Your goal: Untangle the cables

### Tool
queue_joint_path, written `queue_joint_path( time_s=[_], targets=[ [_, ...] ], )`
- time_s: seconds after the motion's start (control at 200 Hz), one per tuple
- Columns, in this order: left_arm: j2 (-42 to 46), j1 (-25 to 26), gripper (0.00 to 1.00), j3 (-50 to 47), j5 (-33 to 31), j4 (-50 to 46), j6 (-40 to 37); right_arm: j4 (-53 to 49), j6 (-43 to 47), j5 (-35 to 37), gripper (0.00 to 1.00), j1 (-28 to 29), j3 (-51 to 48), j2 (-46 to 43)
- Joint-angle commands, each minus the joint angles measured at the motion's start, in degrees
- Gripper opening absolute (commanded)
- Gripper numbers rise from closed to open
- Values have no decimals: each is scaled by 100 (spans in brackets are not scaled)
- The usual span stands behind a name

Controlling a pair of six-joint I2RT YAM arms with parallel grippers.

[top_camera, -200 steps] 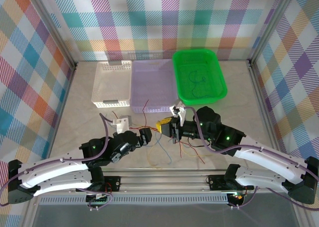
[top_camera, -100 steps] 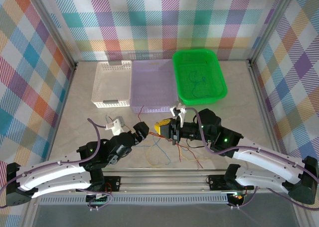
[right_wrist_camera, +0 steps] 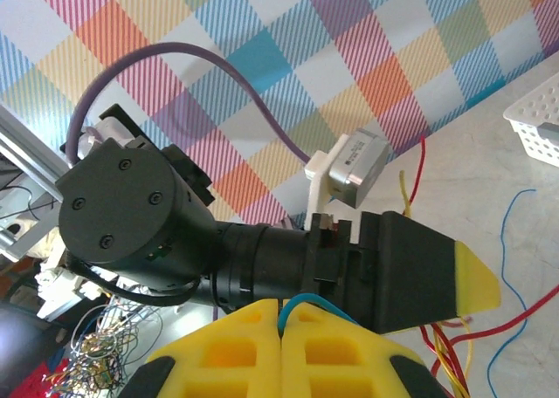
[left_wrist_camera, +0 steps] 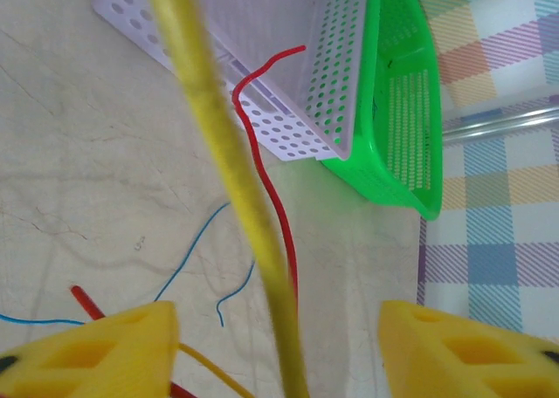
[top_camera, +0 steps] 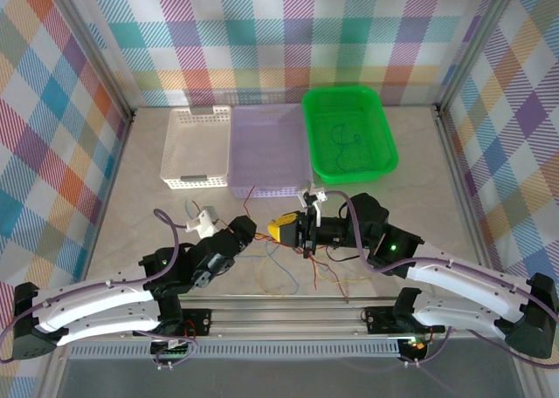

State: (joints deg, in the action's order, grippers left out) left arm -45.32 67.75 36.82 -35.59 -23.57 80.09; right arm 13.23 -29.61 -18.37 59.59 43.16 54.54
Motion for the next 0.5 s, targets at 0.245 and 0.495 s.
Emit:
queue_joint_path(
  time_s=[0.245,0.495],
  targets=[
    [129,-7,13,0,-266,-282,-65,157,25,-158,0,-17,-5,-105],
    [208,-125,0,70,-349,-744,-216,-538,259,415,0,-18,227,-377]
  ],
)
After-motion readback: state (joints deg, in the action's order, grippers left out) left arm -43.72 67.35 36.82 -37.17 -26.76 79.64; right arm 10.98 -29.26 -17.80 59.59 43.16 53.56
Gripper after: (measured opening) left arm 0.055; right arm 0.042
